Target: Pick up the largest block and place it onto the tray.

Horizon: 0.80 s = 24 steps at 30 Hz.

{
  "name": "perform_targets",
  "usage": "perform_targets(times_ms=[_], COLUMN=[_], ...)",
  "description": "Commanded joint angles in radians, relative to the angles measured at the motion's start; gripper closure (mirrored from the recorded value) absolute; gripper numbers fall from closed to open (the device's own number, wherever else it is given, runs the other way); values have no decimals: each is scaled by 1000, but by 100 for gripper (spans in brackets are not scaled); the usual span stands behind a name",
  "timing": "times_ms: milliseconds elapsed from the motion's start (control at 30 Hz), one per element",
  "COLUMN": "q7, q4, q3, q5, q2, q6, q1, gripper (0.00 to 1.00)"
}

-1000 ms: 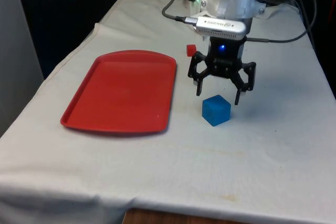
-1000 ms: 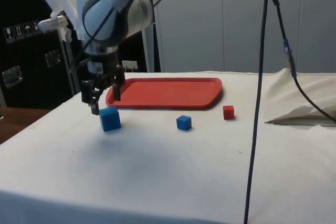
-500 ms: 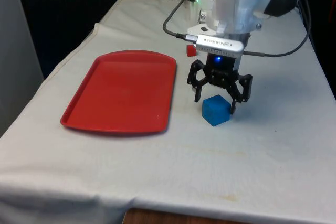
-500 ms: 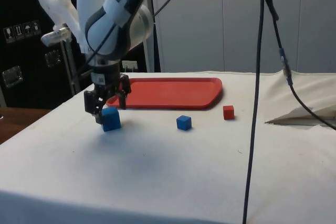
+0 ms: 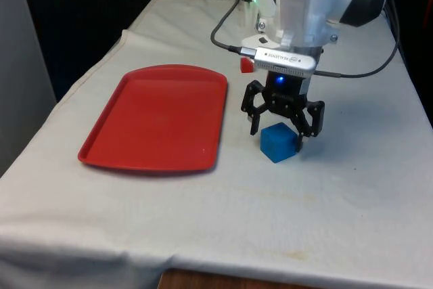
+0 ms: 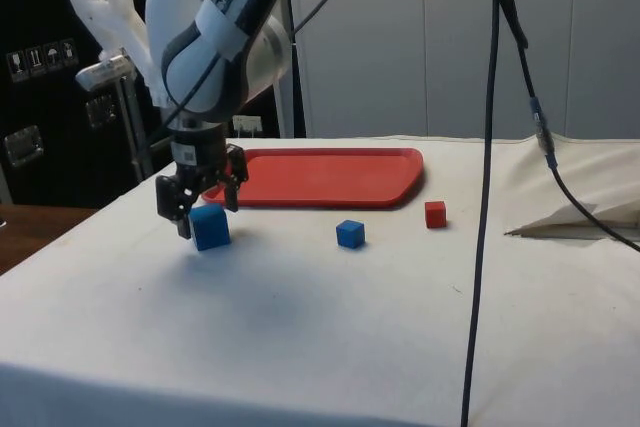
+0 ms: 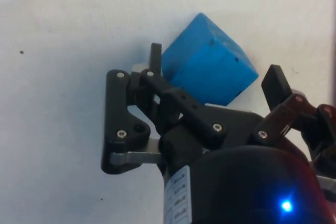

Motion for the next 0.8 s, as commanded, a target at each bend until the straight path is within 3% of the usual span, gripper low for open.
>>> perform_targets(times_ms=[0, 367, 567, 600, 667, 767], q7=[9, 80, 131, 119, 148, 159], q4=[6, 9, 13, 7, 15, 17], q3=[0, -5, -6, -1, -6, -6], q5=[4, 0, -5, -5, -9, -10], q2=[6, 8, 9, 3, 10, 11], q6=[3, -2, -5, 0, -7, -8], q1=[-1, 4, 4, 0, 3, 3], gripper=[0, 0, 0, 0, 3, 32])
